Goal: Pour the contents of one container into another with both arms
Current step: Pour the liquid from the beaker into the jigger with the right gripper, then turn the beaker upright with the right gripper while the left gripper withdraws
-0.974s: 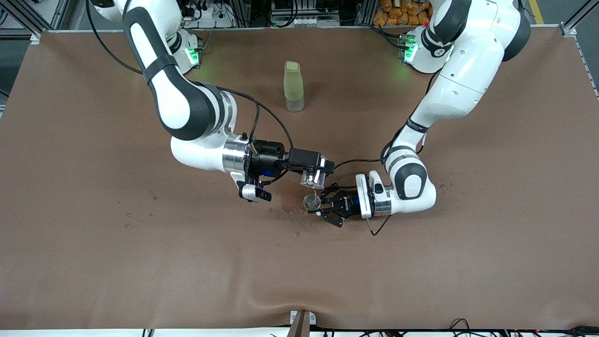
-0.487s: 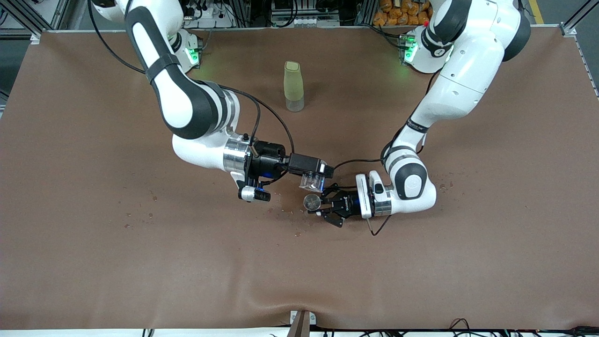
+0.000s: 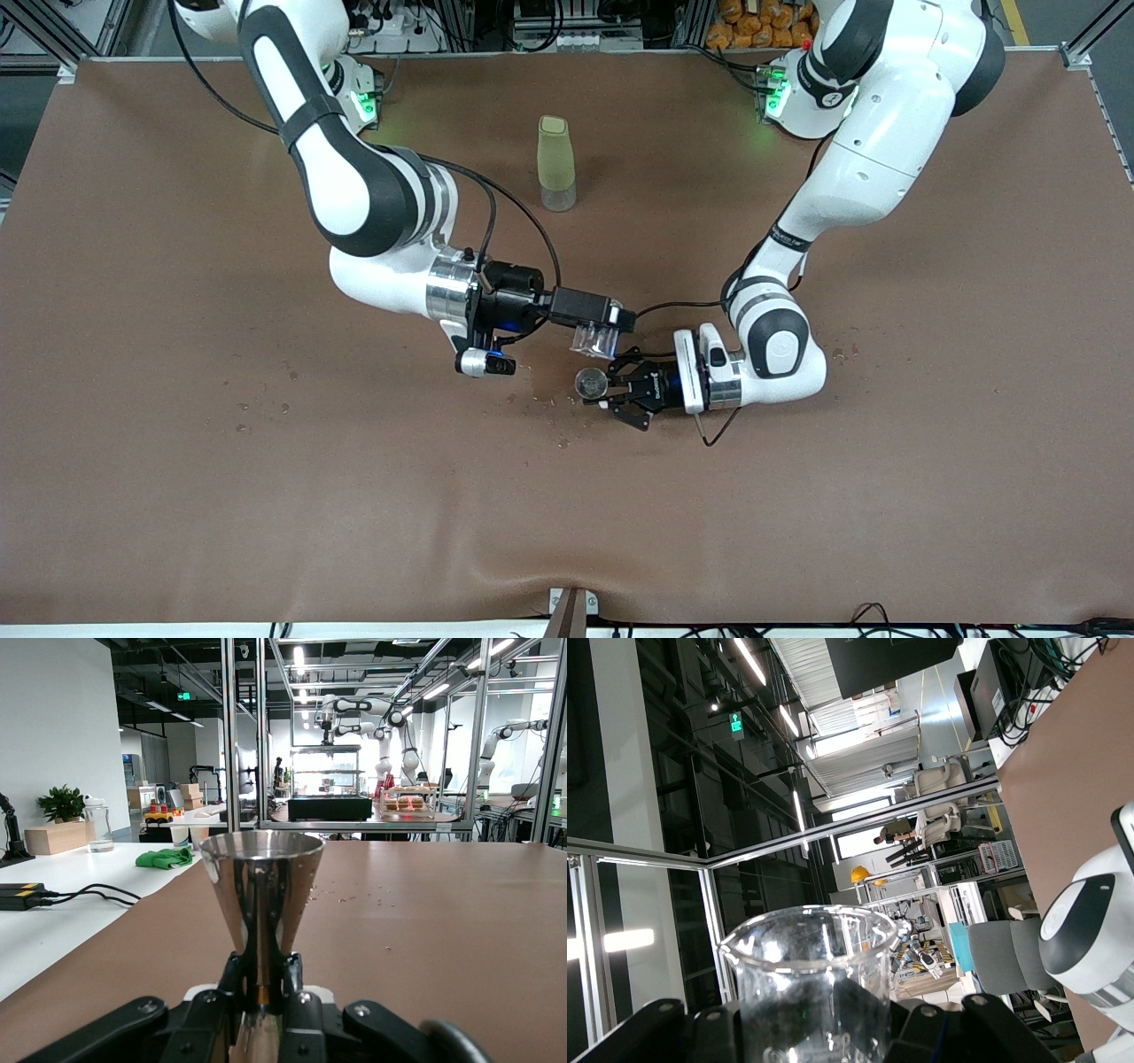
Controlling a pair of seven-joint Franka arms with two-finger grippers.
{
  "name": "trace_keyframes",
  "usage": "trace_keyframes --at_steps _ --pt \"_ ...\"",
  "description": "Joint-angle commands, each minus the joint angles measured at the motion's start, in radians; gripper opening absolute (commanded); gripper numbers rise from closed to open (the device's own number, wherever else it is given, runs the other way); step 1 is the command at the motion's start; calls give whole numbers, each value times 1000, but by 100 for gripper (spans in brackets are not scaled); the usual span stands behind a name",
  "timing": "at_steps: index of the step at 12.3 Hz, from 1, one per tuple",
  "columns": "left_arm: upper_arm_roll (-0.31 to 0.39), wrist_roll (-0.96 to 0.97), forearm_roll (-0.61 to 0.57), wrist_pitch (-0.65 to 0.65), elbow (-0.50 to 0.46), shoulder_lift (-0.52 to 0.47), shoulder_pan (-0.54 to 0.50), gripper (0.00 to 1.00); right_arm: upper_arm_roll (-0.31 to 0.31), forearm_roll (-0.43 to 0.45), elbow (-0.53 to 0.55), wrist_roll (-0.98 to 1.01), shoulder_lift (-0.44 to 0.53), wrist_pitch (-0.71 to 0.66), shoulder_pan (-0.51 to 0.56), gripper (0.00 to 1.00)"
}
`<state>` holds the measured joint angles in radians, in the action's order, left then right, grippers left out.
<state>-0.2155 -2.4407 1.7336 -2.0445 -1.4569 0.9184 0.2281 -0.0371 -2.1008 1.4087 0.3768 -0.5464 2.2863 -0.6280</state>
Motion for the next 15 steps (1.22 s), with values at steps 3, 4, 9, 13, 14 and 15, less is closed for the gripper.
trace_keyframes --at_steps 3,4,9,13,14,15 --pt "-4 17 -17 7 -25 -32 -12 0 -9 -25 119 -6 98 15 -36 0" --pt "-4 16 -19 7 -26 -32 -13 0 -7 -25 124 -4 100 15 -38 0" --pt "1 16 -20 26 -28 -30 -29 0 -10 -8 122 144 88 9 -38 0" --pt "5 14 -26 73 -30 -27 -56 0 -12 40 121 344 72 9 -29 0" --pt "4 16 -63 78 -28 -27 -70 0 -12 70 118 364 68 9 -22 0" --pt "2 16 -86 84 -30 -27 -90 0 -15 109 116 379 63 7 -13 0"
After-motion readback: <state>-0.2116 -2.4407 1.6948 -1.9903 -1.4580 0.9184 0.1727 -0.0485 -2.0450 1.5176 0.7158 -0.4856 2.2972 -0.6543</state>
